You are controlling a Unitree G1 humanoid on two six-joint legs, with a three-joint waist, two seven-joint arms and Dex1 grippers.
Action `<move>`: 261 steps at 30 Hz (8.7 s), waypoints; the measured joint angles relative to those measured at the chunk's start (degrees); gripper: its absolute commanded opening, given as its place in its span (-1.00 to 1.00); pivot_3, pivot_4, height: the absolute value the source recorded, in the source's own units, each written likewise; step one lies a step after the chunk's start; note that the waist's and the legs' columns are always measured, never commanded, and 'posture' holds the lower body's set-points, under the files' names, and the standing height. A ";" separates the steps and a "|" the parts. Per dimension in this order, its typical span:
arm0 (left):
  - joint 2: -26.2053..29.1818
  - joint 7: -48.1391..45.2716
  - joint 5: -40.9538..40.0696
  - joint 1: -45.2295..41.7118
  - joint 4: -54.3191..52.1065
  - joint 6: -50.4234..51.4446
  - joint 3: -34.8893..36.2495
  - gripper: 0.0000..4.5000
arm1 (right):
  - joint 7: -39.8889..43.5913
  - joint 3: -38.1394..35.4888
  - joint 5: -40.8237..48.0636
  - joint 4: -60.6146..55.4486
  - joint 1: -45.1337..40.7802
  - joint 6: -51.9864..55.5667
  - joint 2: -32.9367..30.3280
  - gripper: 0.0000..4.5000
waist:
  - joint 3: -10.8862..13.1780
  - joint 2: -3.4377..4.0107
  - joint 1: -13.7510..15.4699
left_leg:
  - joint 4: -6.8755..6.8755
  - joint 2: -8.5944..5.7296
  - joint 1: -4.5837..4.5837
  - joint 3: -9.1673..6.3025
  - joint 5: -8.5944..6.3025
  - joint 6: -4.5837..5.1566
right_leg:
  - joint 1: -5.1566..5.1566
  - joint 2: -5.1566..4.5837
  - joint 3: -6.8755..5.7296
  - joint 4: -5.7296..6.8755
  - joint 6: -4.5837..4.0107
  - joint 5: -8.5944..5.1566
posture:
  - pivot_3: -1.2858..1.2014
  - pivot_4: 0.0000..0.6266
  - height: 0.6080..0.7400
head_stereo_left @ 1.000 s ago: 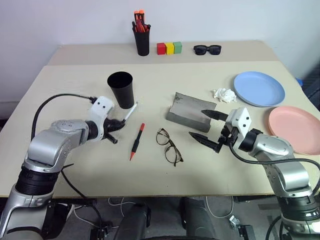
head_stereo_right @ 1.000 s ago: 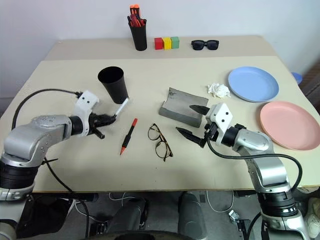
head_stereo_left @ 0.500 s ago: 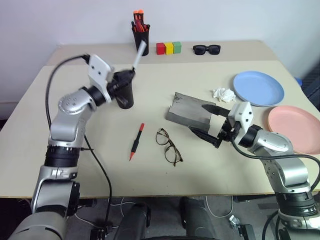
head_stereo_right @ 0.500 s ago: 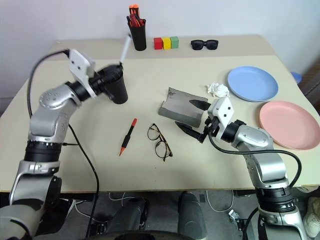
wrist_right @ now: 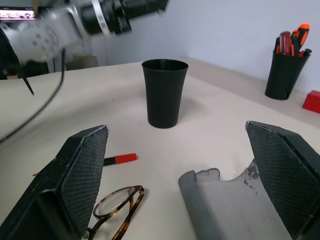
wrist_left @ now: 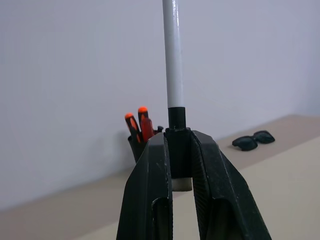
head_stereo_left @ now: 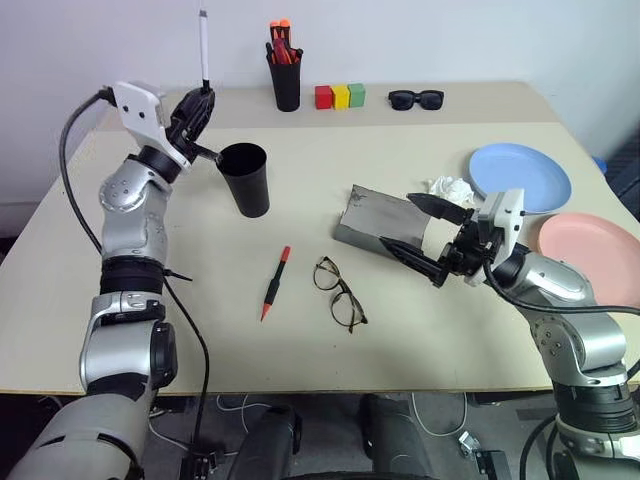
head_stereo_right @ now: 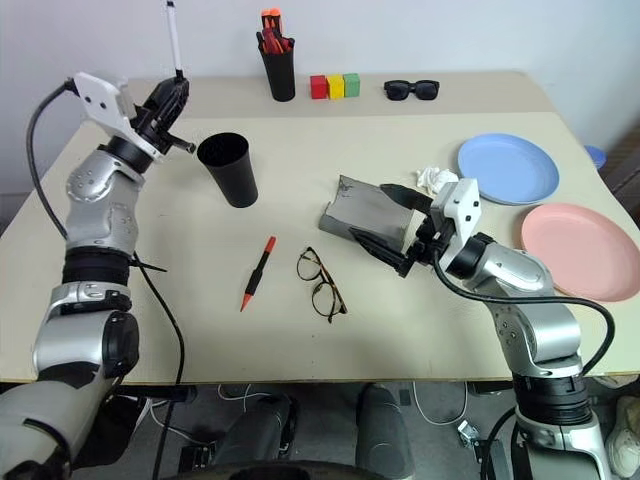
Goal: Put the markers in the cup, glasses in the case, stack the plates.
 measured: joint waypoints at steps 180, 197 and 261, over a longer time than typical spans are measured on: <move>8.01 41.29 -39.73 19.62 -59.59 103.73 -13.07 -1.00 | -0.88 1.05 -4.38 1.37 1.16 -1.52 -0.12 1.00 | -0.05 -0.08 -0.05 | -0.05 0.17 0.14 0.77 -0.01 0.00 | -0.25 0.26 0.86 0.10 -0.03 0.06 | 0.03 -0.52 1.00; 4.77 19.90 -13.21 15.78 -54.33 51.09 -12.73 -1.00 | 0.63 0.88 -2.72 1.47 -0.37 -1.28 -0.45 1.00 | -0.04 -0.10 0.07 | -0.04 0.17 0.07 0.84 -0.02 0.01 | -0.27 0.26 0.89 -0.01 -0.04 0.08 | 0.03 -0.52 1.00; -3.07 -6.14 -5.03 6.50 -11.04 4.56 -1.62 0.99 | -0.12 -0.91 -0.72 0.83 -1.10 0.94 -0.44 1.00 | -0.04 -0.13 -0.12 | 0.01 0.16 0.07 0.85 -0.05 0.08 | -0.26 0.26 0.89 -0.01 0.13 0.18 | 0.03 -0.52 1.00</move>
